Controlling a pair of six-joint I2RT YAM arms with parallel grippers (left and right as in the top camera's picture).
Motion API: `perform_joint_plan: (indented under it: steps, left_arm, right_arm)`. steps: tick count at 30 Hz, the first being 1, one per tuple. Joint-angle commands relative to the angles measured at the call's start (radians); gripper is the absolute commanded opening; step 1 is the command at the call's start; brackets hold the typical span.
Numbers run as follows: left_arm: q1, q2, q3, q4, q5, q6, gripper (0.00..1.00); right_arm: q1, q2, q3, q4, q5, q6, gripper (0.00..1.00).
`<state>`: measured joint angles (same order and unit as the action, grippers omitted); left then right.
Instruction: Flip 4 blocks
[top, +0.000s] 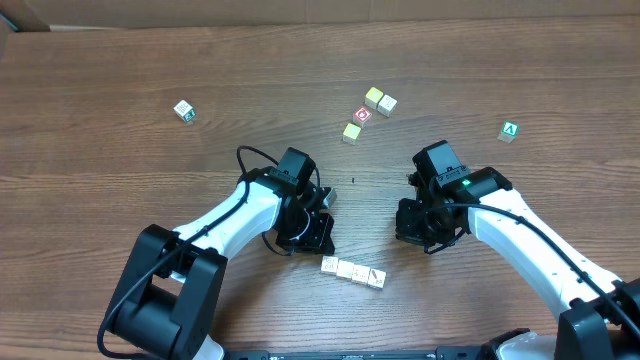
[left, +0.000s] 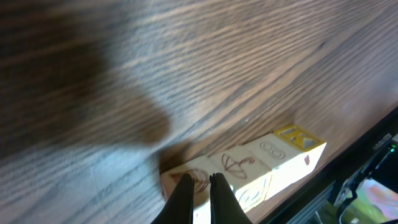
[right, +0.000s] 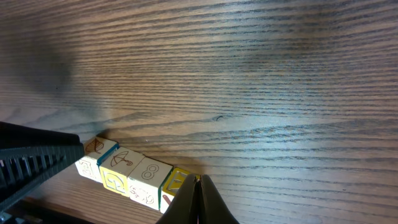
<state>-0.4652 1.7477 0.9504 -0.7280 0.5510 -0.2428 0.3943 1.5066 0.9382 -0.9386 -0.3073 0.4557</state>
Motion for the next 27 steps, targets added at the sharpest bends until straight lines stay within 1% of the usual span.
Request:
perform_joint_plan:
  steps: [1,7,9,11,17,24,27]
  left_arm:
    - [-0.024,0.006,-0.002,0.028,0.022,0.018,0.04]
    - [-0.074,0.006,-0.003,0.035,0.018,0.01,0.04]
    - [-0.09,0.006,-0.002,0.035,-0.002,-0.011,0.04]
    - [-0.099,0.006,-0.003,0.034,-0.03,-0.035,0.04]
    - [-0.098,0.006,-0.002,0.042,-0.04,-0.044,0.04]
    - [-0.098,0.006,-0.002,0.124,-0.067,-0.088,0.04]
    - [-0.094,0.006,0.003,0.153,-0.124,-0.088,0.04]
  right_arm:
    - [-0.004,-0.001,0.015,0.001,0.0,-0.003,0.04]
    - [-0.004,-0.001,0.015,0.0,-0.001,-0.003,0.04]
    - [-0.004,-0.001,0.015,-0.004,0.0,-0.003,0.04]
    - [-0.004,-0.001,0.015,-0.01,0.0,-0.003,0.04]
    - [-0.004,-0.001,0.015,-0.017,0.0,-0.003,0.04]
    - [-0.004,-0.001,0.015,-0.016,0.0,-0.004,0.04]
    - [-0.004,-0.001,0.015,-0.017,0.0,-0.004,0.04]
